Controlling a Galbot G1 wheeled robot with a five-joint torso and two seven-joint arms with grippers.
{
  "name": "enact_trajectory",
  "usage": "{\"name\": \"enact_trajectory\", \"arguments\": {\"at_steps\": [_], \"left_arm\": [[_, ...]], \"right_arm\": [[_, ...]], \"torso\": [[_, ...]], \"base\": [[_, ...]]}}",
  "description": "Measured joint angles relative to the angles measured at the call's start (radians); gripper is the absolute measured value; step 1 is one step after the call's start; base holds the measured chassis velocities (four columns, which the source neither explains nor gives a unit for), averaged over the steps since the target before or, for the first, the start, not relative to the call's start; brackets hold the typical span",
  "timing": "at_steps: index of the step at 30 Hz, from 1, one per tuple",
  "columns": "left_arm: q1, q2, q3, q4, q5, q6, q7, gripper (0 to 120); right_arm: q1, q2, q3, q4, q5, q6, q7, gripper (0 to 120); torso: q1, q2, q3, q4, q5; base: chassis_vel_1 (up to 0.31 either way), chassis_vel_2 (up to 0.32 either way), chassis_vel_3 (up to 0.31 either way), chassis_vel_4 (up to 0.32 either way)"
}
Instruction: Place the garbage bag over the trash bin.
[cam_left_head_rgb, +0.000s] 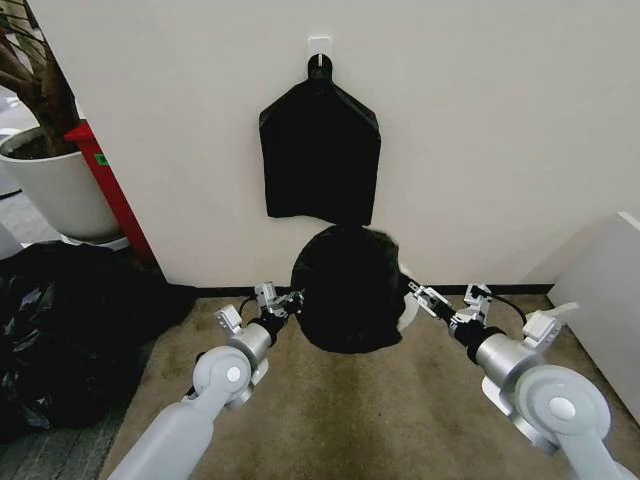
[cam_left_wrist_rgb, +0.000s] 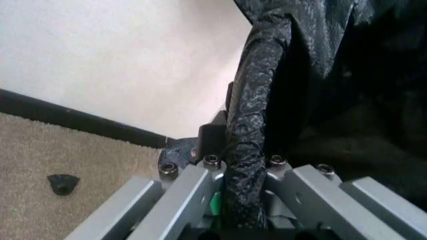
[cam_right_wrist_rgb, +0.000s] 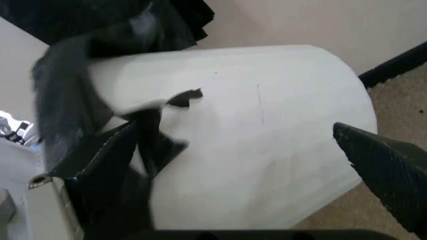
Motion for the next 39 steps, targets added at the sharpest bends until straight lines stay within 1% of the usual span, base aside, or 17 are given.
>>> {"name": "enact_trajectory", "arguments": {"at_steps": [15,18,21,24,26,28,30,32,34,36,39], "left_arm": [[0.002,0.003,0.004,-0.021,-0.006,0.002,-0.008,2],[0.002,0.003,0.004,-0.021,-0.006,0.004,-0.012,2],[0.001,-0.001,0.007,-0.013,0.012,0.017,-0.035,2],[-0.001,-0.005,0.019,-0.002,0.036,0.052,-0.098,2],[-0.001,-0.006,0.021,-0.001,0.040,0.059,-0.109,2],[-0.002,-0.008,0.030,0.000,0.051,0.106,-0.185,2],[-0.004,-0.007,0.034,-0.002,0.050,0.153,-0.245,2],[-0.005,-0.008,0.044,-0.002,0.049,0.202,-0.307,2],[-0.006,-0.009,0.046,-0.002,0.048,0.209,-0.318,2],[-0.017,-0.019,0.059,0.004,0.039,0.239,-0.370,2],[-0.039,-0.031,0.093,0.012,0.033,0.266,-0.425,2]], "right_arm": [[-0.001,0.010,-0.020,-0.051,-0.063,0.007,-0.020,100],[-0.003,0.011,-0.010,-0.034,-0.045,0.008,-0.010,100],[-0.009,0.016,0.012,0.008,0.020,0.003,0.031,100],[-0.023,0.018,0.039,0.028,0.063,-0.015,0.034,100],[-0.026,0.017,0.044,0.029,0.072,-0.019,0.034,100],[-0.042,0.011,0.091,0.030,0.124,-0.046,0.028,100],[-0.053,0.007,0.126,0.031,0.141,-0.054,0.009,100],[-0.056,0.002,0.176,0.033,0.146,-0.055,-0.006,100],[-0.055,0.002,0.182,0.033,0.147,-0.055,-0.007,100],[-0.047,0.000,0.218,0.033,0.147,-0.053,-0.011,100],[-0.043,0.004,0.233,0.037,0.141,-0.050,-0.012,100]], "torso": [[0.000,0.000,0.000,0.0000,0.0002],[0.000,0.000,0.000,0.0000,0.0000],[0.000,0.000,0.000,-0.0001,0.0001],[0.000,0.000,0.000,0.0000,0.0001],[0.000,0.000,0.000,0.0000,0.0000],[0.000,0.000,0.000,-0.0001,0.0000],[0.000,0.000,0.000,-0.0001,0.0002],[0.000,0.000,0.000,-0.0001,0.0000],[0.000,0.000,0.000,-0.0001,0.0000],[0.000,0.000,0.000,0.0000,0.0002],[0.000,0.000,0.000,0.0000,0.0004]], "base": [[0.000,0.000,0.000,0.000],[0.000,0.000,0.000,0.000],[0.000,0.000,0.000,0.000],[0.000,0.000,0.000,0.000],[0.000,0.000,0.000,0.000],[0.000,0.000,0.000,0.000],[0.000,0.000,0.000,0.000],[0.000,0.000,0.000,0.000],[0.000,0.000,0.000,0.000],[0.000,0.000,0.000,0.000],[0.000,0.000,0.000,0.000]]}}
